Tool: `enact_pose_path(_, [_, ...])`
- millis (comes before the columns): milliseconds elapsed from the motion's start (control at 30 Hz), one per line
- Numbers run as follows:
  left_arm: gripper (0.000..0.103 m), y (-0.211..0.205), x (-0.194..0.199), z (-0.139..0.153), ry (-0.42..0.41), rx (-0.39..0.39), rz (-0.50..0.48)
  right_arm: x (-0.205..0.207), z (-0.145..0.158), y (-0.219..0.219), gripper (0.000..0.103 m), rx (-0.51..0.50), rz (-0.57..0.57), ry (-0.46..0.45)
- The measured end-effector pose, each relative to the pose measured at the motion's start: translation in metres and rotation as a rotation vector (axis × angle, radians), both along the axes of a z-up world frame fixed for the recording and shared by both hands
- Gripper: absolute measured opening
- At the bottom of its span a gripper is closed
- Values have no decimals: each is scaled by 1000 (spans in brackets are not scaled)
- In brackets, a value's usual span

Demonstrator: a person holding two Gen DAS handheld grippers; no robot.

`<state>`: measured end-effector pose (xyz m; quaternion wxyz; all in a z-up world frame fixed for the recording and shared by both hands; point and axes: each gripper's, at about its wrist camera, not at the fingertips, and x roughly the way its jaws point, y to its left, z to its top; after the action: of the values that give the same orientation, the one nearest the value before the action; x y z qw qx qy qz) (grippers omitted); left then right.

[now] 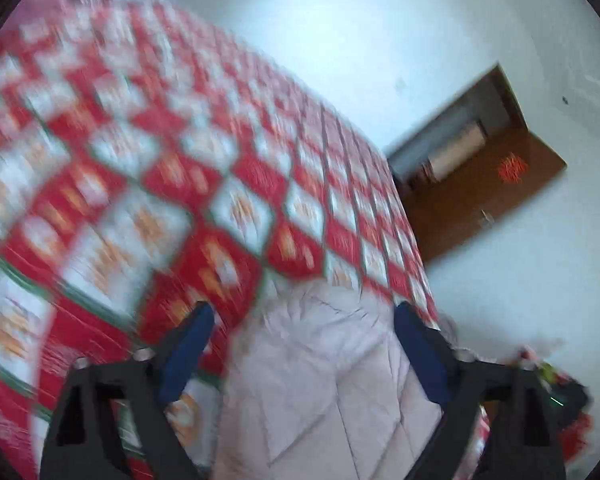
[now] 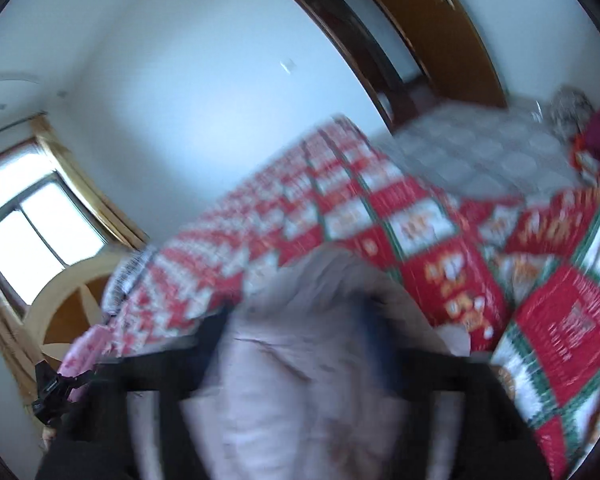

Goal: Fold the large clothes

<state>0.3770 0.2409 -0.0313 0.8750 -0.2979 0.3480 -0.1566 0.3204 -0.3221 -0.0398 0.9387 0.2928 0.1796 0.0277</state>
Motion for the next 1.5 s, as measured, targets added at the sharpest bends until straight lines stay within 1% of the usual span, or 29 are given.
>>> enact_pose_path(33, [93,0,-5,10,-27,13,5,-14,15,4,103,-16,4,-43])
enact_pose_path(100, [93,-8,-12,21,-35,58,-1,-26,32,17,103,-68,5,-34])
enact_pose_path(133, [93,-21,-15,25,-41,107,-22,-30,38,28,103,-113,5,-20])
enact_pose_path(200, [93,-67,-21,26,-75,246,-96,-31,39,61,103,-209,63,29])
enact_pose_path(233, [93,-100,-26,23,-101,331,-133,-28,34,85,93,-278,93,75])
enact_pose_path(267, [93,-123,-32,15,-117,378,-151,-25,29,107,68,-353,89,116])
enact_pose_path(300, [93,-145,-33,8,-123,417,-171,-16,19,132,56,-422,91,164])
enact_pose_path(333, [93,-174,-34,-2,-116,448,-196,-11,11,143,41,-437,99,188])
enact_pose_path(367, [93,-185,-35,-11,-106,460,-207,-2,-1,153,38,-416,112,224])
enact_pose_path(400, [93,-199,-33,-21,-97,472,-214,11,-14,163,38,-383,109,259])
enact_pose_path(433, [93,-213,-30,-33,-84,492,-217,16,-25,165,37,-382,99,273])
enact_pose_path(500, [93,-223,-27,-47,-75,534,-209,32,-48,178,37,-423,94,294])
enact_pose_path(533, [93,-224,-27,-53,-84,556,-186,36,-56,179,37,-439,98,300])
enact_pose_path(600, [93,-219,-25,-65,-99,550,-156,43,-76,181,37,-486,78,313])
enact_pose_path(667, [94,-216,-24,-75,-105,527,-149,47,-87,173,37,-471,71,311])
enact_pose_path(733, [95,-219,-23,-82,-120,530,-132,52,-93,173,37,-471,75,315])
enact_pose_path(833, [97,-225,-19,-89,-116,564,-120,60,-98,177,38,-495,84,338])
enact_pose_path(1000, [99,-236,-7,-100,-73,625,-109,68,-105,174,38,-469,82,367])
enact_pose_path(1100, [100,-237,-5,-103,-58,635,-114,67,-103,172,39,-454,93,371])
enact_pose_path(1133, [100,-237,-5,-104,-56,638,-114,63,-99,170,38,-440,105,372])
enact_pose_path(1200, [100,-238,-5,-104,-54,646,-113,46,-83,165,29,-431,97,350])
enact_pose_path(1233, [100,-238,-6,-104,-55,650,-113,35,-74,162,27,-436,88,329])
enact_pose_path(1300, [100,-239,-6,-104,-56,651,-111,14,-62,152,27,-470,48,323])
enact_pose_path(1367, [100,-240,-5,-104,-58,655,-109,12,-67,144,27,-482,43,352])
enact_pose_path(1400, [100,-240,-6,-103,-59,661,-109,13,-76,139,25,-497,38,379])
enact_pose_path(1433, [100,-241,-6,-103,-60,665,-108,15,-81,138,23,-503,37,386])
enact_pose_path(1467, [100,-242,-6,-103,-61,671,-107,16,-89,137,20,-522,37,376])
enact_pose_path(1500, [100,-242,-7,-103,-62,674,-107,17,-96,139,20,-552,36,355])
